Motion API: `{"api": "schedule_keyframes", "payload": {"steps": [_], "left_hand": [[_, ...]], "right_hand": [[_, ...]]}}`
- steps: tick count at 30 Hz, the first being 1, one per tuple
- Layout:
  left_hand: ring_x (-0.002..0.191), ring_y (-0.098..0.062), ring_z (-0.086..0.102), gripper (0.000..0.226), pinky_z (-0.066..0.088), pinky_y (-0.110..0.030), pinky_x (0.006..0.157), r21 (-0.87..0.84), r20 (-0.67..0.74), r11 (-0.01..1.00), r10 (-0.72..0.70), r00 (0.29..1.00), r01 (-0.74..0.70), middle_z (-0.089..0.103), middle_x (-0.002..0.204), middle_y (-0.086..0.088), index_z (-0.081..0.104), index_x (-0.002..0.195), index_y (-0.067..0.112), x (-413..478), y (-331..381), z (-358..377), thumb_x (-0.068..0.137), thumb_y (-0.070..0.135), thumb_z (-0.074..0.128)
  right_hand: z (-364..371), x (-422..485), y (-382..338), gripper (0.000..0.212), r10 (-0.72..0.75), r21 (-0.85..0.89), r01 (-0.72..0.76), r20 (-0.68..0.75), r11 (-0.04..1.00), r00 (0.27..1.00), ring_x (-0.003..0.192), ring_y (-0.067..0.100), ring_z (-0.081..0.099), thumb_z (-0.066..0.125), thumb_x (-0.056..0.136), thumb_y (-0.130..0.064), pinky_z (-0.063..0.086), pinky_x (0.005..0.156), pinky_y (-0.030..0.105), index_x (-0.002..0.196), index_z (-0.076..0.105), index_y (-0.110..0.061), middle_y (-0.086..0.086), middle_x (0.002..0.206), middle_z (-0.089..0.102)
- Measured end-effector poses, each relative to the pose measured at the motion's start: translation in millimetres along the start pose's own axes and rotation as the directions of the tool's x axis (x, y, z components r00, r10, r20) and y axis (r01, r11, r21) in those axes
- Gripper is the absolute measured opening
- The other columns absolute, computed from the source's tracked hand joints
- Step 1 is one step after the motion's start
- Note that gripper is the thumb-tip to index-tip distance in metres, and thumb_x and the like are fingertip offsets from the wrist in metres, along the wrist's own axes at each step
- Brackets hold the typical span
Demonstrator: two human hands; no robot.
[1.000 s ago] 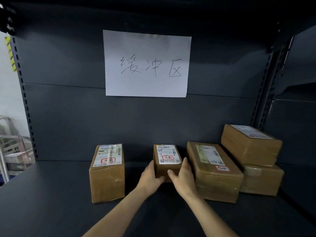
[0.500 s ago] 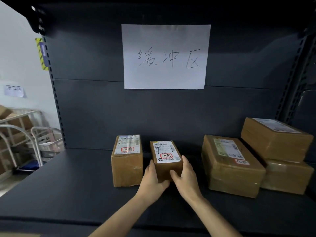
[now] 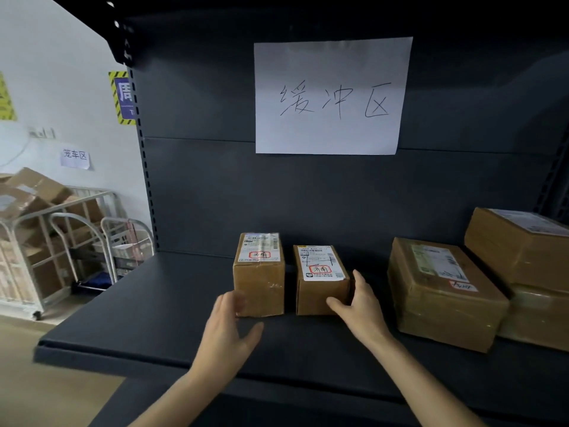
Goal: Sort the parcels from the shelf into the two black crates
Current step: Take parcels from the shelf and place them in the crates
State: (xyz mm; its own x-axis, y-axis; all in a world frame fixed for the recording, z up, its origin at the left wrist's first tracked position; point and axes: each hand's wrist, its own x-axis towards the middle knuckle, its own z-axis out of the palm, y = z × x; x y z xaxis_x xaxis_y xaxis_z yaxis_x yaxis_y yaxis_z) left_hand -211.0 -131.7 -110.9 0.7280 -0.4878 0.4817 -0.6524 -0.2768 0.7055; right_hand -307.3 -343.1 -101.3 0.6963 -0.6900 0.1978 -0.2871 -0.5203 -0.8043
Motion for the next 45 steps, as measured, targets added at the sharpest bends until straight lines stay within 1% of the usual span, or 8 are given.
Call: {"api": "schedule_keyframes", "payload": {"steps": [3, 8, 14, 18, 22, 29, 41, 45], "left_hand": [[0.102, -0.013, 0.051, 0.045, 0.037, -0.011, 0.078, -0.001, -0.030, 0.995, -0.096, 0.995, 0.096, 0.050, 0.106, 0.005, 0.048, 0.110, 0.018, 14.5, -19.2, -10.8, 0.075, 0.013, 0.075], [0.131, -0.021, 0.038, 0.095, 0.034, -0.034, 0.108, 0.010, 0.244, 0.955, -0.289, 0.926, 0.296, 0.038, 0.143, -0.004, 0.027, 0.144, 0.011, 56.3, -45.7, -9.9, 0.068, 0.029, 0.082], [0.111, -0.013, 0.059, 0.118, 0.051, -0.036, 0.094, -0.252, 0.474, 0.910, -0.181, 0.862, 0.329, 0.060, 0.121, 0.005, 0.040, 0.132, 0.024, 79.2, -59.9, -2.8, 0.029, 0.055, 0.089], [0.106, -0.006, 0.062, 0.100, 0.052, -0.021, 0.083, -0.444, 0.498, 0.825, -0.097, 0.862, 0.349, 0.063, 0.118, 0.007, 0.049, 0.119, 0.031, 82.0, -51.5, -4.9, 0.033, 0.068, 0.082], [0.119, -0.017, 0.056, 0.064, 0.038, -0.043, 0.107, -0.597, 0.563, 0.601, -0.157, 0.811, 0.531, 0.062, 0.126, 0.003, 0.053, 0.127, 0.033, 90.5, -46.0, -2.2, 0.076, 0.071, 0.046], [0.118, -0.023, 0.057, 0.044, 0.035, -0.049, 0.109, -0.626, 0.530, 0.486, -0.307, 0.790, 0.610, 0.063, 0.124, -0.004, 0.055, 0.124, 0.028, 96.9, -59.0, 10.3, 0.092, 0.053, 0.038], [0.123, -0.030, 0.053, 0.068, 0.033, -0.057, 0.107, -0.720, 0.469, 0.523, -0.116, 0.875, 0.455, 0.060, 0.129, -0.008, 0.050, 0.132, 0.027, 69.3, -46.4, 6.8, 0.066, 0.040, 0.062], [0.117, -0.020, 0.059, 0.072, 0.044, -0.044, 0.098, -0.694, 0.440, 0.595, -0.093, 0.893, 0.404, 0.062, 0.126, 0.000, 0.048, 0.133, 0.034, 53.8, -36.0, -0.4, 0.063, 0.045, 0.062]], "right_hand": [[-3.2, 7.7, 1.7, 0.088, 0.036, 0.020, -0.038, 0.068, 0.999, 0.997, 0.134, 0.021, 0.035, 0.072, 0.079, -0.021, 0.032, 0.107, 0.031, 0.147, 0.018, -0.011, 0.007, 0.147, 0.035], [-2.6, 20.7, 0.3, 0.075, 0.066, 0.117, -0.087, 0.175, 0.989, 0.982, 0.108, 0.011, 0.050, 0.077, 0.073, -0.013, 0.040, 0.089, 0.023, 0.136, 0.038, -0.017, 0.001, 0.128, 0.055], [4.3, 29.0, 0.0, 0.077, 0.076, 0.159, -0.114, 0.229, 0.981, 0.970, 0.113, 0.014, 0.052, 0.079, 0.070, -0.016, 0.043, 0.101, 0.034, 0.136, 0.039, -0.021, -0.004, 0.124, 0.056], [5.6, 29.2, -6.2, 0.062, 0.019, 0.240, -0.095, 0.300, 0.966, 0.954, 0.099, -0.002, 0.051, 0.075, 0.076, -0.025, 0.043, 0.083, 0.017, 0.123, 0.038, -0.038, -0.019, 0.108, 0.054], [9.8, 32.3, -11.1, 0.039, 0.039, 0.371, -0.164, 0.322, 0.914, 0.946, 0.106, 0.002, 0.052, 0.053, 0.083, -0.054, 0.044, 0.097, 0.029, 0.119, 0.043, -0.044, -0.016, 0.114, 0.057], [18.4, 35.6, -8.2, 0.033, 0.061, 0.425, -0.173, 0.265, 0.888, 0.962, 0.112, 0.008, 0.050, 0.041, 0.097, -0.034, 0.037, 0.107, 0.037, 0.129, 0.044, -0.041, -0.012, 0.119, 0.056], [12.9, 5.3, -2.2, 0.049, -0.013, 0.494, -0.057, 0.138, 0.868, 0.990, 0.121, 0.009, 0.047, 0.050, 0.094, -0.025, 0.036, 0.108, 0.040, 0.139, 0.033, -0.036, -0.016, 0.122, 0.054], [6.4, -7.6, -1.4, 0.049, -0.054, 0.506, 0.002, 0.089, 0.863, 0.995, 0.117, 0.005, 0.048, 0.051, 0.093, -0.024, 0.038, 0.103, 0.034, 0.138, 0.034, -0.035, -0.015, 0.123, 0.053]]}}
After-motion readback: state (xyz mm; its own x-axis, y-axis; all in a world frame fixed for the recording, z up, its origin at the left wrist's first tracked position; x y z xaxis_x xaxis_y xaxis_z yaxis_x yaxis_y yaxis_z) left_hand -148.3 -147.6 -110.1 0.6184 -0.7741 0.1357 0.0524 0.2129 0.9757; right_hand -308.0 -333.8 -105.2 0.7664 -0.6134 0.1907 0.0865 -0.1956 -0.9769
